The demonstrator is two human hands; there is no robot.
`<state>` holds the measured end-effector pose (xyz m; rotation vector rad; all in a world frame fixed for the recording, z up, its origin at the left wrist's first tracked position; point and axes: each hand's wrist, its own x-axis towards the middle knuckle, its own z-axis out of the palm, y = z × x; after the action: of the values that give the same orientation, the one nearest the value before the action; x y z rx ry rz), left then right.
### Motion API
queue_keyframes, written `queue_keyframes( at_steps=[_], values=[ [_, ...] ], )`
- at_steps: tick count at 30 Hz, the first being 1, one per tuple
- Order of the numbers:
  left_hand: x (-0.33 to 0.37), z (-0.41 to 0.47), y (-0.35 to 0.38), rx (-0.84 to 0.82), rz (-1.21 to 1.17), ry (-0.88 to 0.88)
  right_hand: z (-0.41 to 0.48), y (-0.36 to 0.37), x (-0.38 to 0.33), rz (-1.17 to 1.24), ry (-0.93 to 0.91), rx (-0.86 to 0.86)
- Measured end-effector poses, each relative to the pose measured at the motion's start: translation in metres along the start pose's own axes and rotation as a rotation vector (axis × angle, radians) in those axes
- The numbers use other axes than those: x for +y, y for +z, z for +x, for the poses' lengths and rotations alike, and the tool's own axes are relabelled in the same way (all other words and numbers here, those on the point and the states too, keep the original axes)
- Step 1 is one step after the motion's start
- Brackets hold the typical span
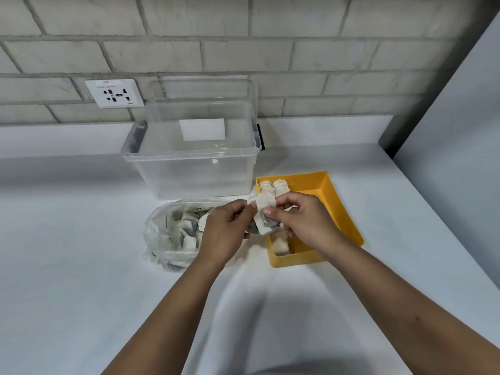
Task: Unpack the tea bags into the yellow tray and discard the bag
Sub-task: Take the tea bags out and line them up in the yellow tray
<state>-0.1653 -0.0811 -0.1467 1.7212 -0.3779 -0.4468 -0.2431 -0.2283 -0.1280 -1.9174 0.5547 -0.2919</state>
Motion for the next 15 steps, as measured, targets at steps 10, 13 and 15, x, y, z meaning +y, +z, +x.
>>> queue_keyframes(
  at_steps=[10,13,15],
  values=[
    [-0.004,0.015,0.016,0.017,-0.083,-0.050,0.030,-0.064,0.031,-0.003,0.136,0.120],
    [-0.012,0.015,0.020,0.002,-0.073,-0.087,0.040,-0.064,0.051,-0.123,0.217,-0.010],
    [-0.015,0.016,0.021,0.005,-0.058,-0.091,0.043,-0.056,0.059,-0.173,0.254,-0.092]
  ],
)
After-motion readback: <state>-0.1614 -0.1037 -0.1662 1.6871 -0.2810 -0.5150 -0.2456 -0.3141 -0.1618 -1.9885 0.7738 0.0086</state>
